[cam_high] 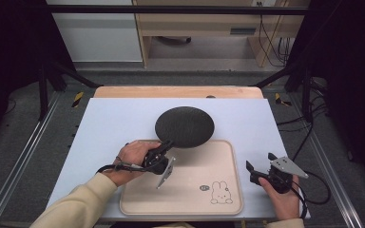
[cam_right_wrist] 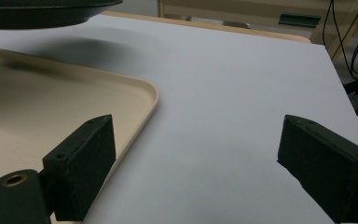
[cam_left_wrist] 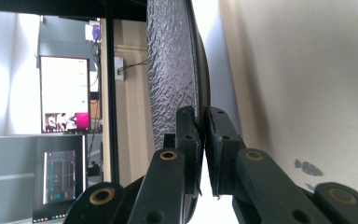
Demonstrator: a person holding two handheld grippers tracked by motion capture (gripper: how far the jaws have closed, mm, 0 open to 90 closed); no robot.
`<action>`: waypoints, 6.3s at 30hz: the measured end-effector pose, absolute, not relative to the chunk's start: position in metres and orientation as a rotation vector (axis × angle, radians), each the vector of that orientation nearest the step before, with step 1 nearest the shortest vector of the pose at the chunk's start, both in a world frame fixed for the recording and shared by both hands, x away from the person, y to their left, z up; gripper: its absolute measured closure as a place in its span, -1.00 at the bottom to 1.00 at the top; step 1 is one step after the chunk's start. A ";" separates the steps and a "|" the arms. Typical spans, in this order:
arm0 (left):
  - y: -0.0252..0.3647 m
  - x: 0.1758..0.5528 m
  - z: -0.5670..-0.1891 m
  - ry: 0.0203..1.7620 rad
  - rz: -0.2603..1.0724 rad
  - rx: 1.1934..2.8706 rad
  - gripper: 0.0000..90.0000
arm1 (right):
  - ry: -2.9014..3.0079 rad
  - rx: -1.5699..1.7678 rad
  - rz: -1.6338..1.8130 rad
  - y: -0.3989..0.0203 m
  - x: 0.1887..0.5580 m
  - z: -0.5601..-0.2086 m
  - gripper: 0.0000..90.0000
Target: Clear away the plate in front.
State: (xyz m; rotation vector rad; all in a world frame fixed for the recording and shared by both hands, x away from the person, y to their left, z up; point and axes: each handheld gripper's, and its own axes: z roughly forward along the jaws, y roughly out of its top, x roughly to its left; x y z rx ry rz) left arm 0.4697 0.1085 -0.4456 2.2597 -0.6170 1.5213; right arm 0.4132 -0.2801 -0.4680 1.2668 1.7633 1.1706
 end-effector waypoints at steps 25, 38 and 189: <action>0.117 0.427 -0.450 -0.678 1.466 2.194 0.86 | 1.763 1.267 1.169 -0.280 0.413 -0.468 -0.75; 0.122 0.409 -0.461 -0.744 1.392 2.167 0.86 | 1.763 1.265 1.163 -0.280 0.414 -0.469 -0.75; 0.192 0.438 -0.452 -0.669 1.503 2.175 0.40 | 1.784 1.265 1.139 -0.278 0.415 -0.470 -0.74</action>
